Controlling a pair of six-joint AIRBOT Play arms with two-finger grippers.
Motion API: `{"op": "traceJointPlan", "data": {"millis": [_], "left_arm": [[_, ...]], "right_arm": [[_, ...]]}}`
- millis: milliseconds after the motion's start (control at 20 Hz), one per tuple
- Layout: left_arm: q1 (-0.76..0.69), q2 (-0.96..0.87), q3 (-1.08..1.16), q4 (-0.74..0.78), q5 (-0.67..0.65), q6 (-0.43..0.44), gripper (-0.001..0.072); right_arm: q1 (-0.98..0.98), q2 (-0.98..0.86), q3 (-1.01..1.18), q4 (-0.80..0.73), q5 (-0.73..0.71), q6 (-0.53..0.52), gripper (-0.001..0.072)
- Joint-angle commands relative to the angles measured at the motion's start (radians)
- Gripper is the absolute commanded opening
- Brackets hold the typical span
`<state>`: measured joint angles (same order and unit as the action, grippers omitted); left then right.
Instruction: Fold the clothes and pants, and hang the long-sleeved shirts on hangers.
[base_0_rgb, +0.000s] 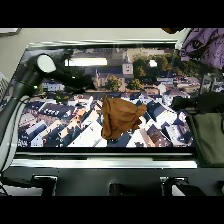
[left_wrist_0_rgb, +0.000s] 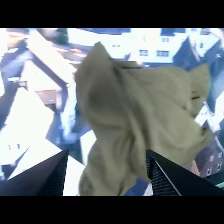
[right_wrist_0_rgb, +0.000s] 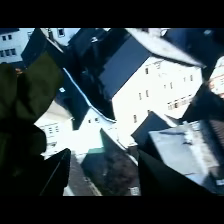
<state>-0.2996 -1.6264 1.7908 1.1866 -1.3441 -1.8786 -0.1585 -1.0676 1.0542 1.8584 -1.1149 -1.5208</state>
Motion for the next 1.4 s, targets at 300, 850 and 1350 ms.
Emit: {"op": "traceJointPlan", "data": {"millis": [300, 850, 1350], "left_arm": [[0.068, 0.013, 0.002, 0.021, -0.062, 0.059, 0.0550], [0.136, 0.059, -0.031, 0.109, -0.089, 0.047, 0.0542], [0.031, 0.291, -0.967, -0.396, 0.376, 0.246, 0.0541]], "right_arm": [[-0.037, -0.458, -0.087, 0.666, 0.212, -0.310, 0.0591], [0.126, -0.523, -0.087, 0.718, 0.414, -0.297, 0.0031], [0.126, -0.512, -0.087, 0.686, 0.312, -0.270, 0.0032]]}}
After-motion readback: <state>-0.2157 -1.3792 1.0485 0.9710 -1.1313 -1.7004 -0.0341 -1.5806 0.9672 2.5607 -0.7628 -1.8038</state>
